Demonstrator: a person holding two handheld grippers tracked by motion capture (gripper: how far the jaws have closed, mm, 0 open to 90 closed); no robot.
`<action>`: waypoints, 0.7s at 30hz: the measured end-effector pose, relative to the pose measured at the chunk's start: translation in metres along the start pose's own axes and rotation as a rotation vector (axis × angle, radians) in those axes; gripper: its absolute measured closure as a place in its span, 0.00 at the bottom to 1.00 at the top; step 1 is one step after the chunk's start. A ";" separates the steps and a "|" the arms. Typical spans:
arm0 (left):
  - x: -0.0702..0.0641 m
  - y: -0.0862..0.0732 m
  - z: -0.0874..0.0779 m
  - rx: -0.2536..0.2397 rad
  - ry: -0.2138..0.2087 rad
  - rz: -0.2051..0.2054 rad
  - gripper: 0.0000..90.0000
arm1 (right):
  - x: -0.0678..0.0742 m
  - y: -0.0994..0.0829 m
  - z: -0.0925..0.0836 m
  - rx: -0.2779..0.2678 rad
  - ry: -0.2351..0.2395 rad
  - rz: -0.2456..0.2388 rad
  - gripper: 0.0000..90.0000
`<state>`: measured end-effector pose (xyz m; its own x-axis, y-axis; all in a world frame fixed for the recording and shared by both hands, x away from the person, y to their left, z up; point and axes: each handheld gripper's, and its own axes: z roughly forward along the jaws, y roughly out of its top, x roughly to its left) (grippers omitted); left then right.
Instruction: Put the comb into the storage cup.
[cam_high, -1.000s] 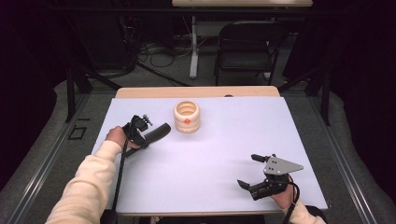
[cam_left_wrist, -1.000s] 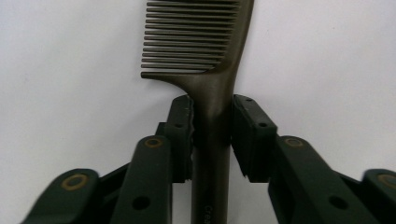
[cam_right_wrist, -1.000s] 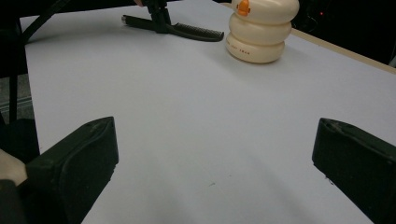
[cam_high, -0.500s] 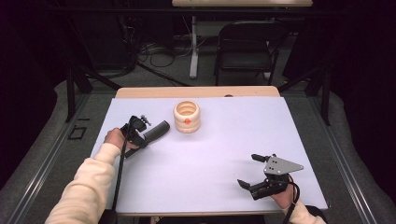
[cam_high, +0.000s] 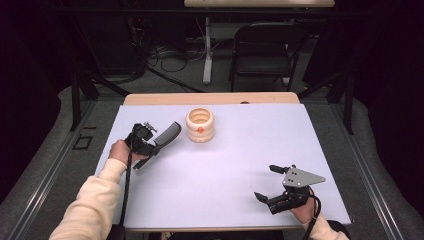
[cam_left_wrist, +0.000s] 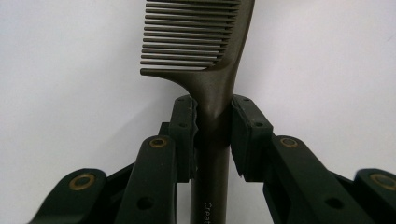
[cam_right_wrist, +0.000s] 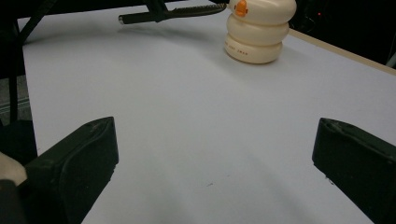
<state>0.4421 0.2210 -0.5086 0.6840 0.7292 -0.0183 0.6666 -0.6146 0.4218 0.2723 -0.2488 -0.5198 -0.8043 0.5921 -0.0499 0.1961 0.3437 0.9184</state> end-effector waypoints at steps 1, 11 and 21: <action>0.000 -0.001 -0.001 -0.010 -0.004 -0.005 0.80 | 0.000 0.000 0.000 0.000 -0.001 0.001 0.00; -0.002 -0.006 -0.005 -0.076 -0.018 -0.031 0.80 | 0.000 0.000 0.000 0.001 -0.001 0.001 0.00; -0.008 -0.010 -0.009 -0.137 -0.022 -0.043 0.80 | 0.000 0.000 0.000 0.000 0.001 0.002 0.00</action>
<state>0.4275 0.2240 -0.5041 0.6632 0.7462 -0.0585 0.6498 -0.5352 0.5398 0.2724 -0.2491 -0.5199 -0.8045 0.5920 -0.0480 0.1974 0.3427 0.9185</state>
